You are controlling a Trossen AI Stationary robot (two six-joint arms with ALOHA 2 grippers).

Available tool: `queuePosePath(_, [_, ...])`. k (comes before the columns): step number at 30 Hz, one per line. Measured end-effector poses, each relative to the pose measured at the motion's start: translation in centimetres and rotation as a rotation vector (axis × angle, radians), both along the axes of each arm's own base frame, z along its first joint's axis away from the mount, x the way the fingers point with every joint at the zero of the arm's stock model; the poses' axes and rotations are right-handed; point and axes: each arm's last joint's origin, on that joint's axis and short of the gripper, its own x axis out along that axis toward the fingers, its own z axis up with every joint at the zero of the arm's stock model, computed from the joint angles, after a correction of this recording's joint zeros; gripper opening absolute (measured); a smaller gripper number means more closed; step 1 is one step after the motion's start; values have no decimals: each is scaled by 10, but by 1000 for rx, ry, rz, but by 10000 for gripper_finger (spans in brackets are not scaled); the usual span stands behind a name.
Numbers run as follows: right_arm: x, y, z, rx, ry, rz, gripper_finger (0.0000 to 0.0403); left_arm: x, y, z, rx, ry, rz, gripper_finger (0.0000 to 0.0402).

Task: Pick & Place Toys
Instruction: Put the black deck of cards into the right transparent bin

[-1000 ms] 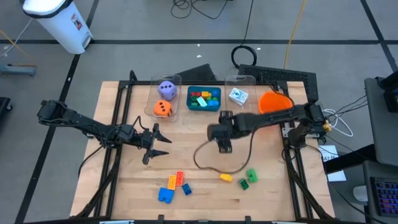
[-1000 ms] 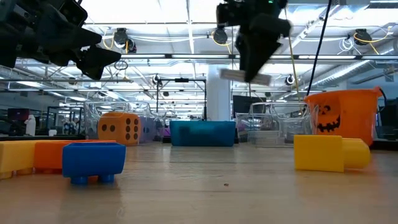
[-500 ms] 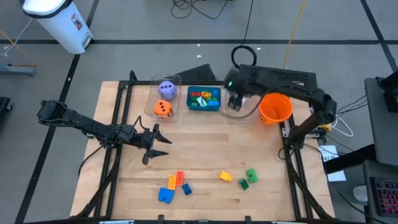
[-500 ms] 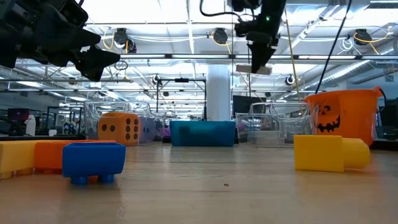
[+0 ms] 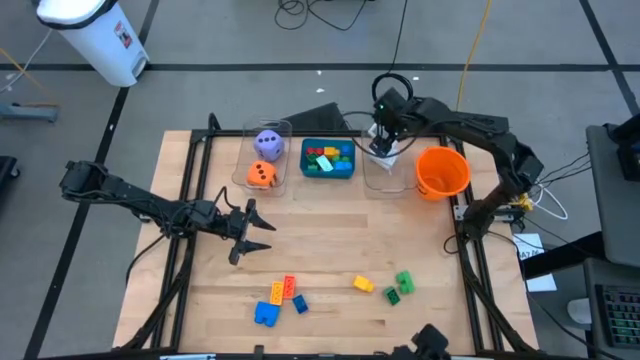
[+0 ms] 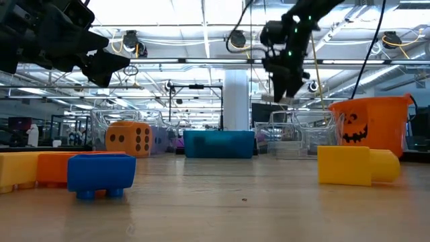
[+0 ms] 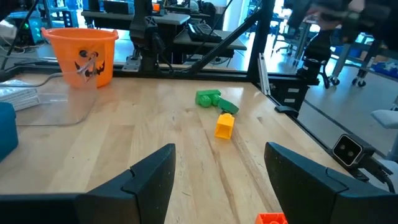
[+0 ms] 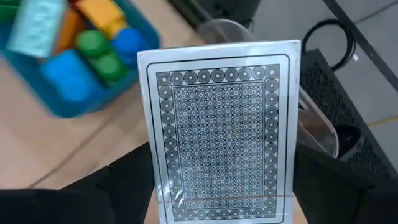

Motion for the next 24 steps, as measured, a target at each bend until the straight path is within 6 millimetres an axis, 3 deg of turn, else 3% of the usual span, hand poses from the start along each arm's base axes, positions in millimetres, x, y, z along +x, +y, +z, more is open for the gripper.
queuePosePath(12, [-8, -29, -77, 146, 3, -26, 309, 0, 0, 0, 21, -5, -2, 253])
queuePosePath(18, [-5, -35, -93, 162, 26, -16, 307, 0, 0, 0, 21, -6, -1, 253])
queuePosePath(24, [-4, -37, -94, 151, 22, -15, 320, 0, 0, 0, 21, -5, -1, 253])
